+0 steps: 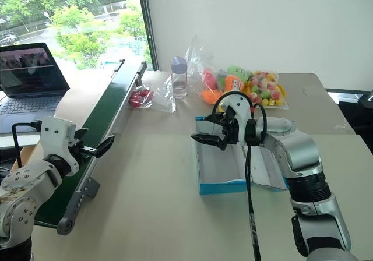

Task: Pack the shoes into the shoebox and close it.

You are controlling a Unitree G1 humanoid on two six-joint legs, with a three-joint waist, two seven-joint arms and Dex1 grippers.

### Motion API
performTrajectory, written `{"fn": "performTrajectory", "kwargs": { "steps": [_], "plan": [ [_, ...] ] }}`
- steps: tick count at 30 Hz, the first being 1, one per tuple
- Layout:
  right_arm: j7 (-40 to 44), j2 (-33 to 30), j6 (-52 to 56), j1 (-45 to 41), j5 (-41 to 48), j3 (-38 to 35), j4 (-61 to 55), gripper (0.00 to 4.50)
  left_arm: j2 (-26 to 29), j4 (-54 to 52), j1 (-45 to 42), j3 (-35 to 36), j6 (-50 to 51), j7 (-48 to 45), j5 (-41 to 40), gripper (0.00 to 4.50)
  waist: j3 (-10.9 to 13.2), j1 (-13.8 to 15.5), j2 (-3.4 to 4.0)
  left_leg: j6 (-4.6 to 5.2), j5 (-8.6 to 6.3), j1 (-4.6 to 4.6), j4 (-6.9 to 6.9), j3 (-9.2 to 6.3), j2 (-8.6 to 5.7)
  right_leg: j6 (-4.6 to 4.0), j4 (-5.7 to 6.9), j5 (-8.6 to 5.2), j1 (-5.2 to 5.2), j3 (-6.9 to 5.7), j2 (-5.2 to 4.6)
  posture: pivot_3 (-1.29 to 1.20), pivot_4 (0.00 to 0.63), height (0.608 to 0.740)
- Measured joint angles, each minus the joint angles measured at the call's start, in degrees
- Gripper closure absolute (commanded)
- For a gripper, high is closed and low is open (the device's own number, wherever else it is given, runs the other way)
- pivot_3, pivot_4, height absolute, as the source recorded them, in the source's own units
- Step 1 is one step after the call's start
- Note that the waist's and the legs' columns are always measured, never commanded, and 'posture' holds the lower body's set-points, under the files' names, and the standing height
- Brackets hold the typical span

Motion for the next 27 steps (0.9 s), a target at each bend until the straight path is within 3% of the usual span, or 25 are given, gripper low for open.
{"fn": "performTrajectory", "kwargs": {
  "steps": [5,15,27],
  "plan": [
    [-2.7,2.4,-0.1,-0.6,-0.2,-0.9,1.4,0.00,0.2,2.6,-1.7,-0.2,-2.1,0.8,2.0,0.05,0.0,0.0,0.00,-0.02,0.01,0.00,0.00,0.00,0.01,-0.02,0.02,0.01,0.00,-0.01,0.02,0.00,0.150,0.740],
    [-8.9,9.0,-2.0,-5.3,-3.7,-0.5,8.3,0.00,-1.6,7.7,-4.1,6.1,-6.3,6.3,6.7,0.05,0.0,-0.2,0.00,-0.02,0.01,-0.03,-0.04,0.03,0.02,0.26,0.00,0.23,-0.04,0.00,0.01,0.00,0.150,0.740],
    [-8.0,10.3,-2.4,-5.6,-3.3,0.8,7.7,0.00,-3.7,5.8,-6.7,1.9,-7.6,3.5,5.2,0.05,0.0,-0.1,0.00,-0.06,0.02,-0.02,-0.03,0.01,0.04,0.26,0.02,0.25,-0.03,-0.03,0.05,0.00,0.150,0.740]
  ]
}}
